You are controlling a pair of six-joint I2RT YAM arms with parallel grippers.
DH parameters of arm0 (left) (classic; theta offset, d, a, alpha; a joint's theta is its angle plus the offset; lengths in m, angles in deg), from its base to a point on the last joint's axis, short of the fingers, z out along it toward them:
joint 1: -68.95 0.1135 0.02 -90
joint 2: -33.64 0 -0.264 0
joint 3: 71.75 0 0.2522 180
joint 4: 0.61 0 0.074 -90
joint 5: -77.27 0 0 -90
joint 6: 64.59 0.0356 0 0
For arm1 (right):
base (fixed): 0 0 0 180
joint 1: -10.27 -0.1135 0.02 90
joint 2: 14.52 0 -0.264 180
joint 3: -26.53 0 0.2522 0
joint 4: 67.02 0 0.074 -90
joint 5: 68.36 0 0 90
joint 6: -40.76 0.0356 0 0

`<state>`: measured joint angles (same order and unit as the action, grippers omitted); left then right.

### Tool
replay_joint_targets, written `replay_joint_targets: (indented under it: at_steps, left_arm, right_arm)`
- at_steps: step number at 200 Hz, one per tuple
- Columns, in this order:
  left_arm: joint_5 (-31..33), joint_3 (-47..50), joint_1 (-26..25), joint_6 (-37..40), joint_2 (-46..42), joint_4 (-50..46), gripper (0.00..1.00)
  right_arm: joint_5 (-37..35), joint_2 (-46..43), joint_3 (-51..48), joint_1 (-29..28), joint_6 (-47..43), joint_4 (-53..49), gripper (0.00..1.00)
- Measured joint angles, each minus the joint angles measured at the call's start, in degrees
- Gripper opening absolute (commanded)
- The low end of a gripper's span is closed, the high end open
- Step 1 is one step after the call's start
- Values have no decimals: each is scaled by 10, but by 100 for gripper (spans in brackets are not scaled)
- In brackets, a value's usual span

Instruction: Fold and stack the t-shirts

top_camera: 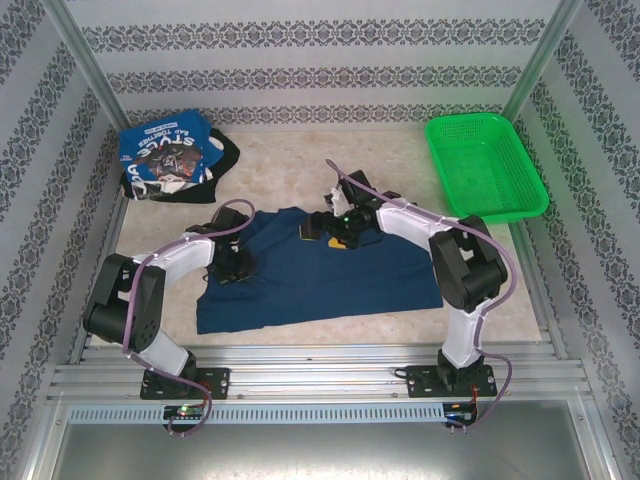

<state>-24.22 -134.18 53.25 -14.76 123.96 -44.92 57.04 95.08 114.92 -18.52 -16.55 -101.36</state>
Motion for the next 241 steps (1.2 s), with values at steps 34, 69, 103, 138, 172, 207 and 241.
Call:
replay_joint_targets:
  at_steps: [34,69,103,138,172,207,241]
  left_arm:
    - [4,-13,0,9,0,0,8]
    - [4,-38,0,20,-3,2,8]
    - [2,7,0,6,-65,29,9]
    - [2,124,0,-61,-171,72,9]
    - [15,240,0,-160,-280,114,11]
    - [39,317,0,-253,-403,135,20]
    - [49,341,0,-310,-446,125,41]
  right_arm:
    - [11,73,50,-19,78,61,98]
    - [-18,125,85,-30,149,109,98]
    - [-61,138,94,-28,208,143,98]
    - [-95,144,94,-28,261,183,98]
    - [-110,146,96,-28,277,191,98]
    - [-113,146,96,-28,283,194,98]
    - [-114,146,96,-28,283,194,98]
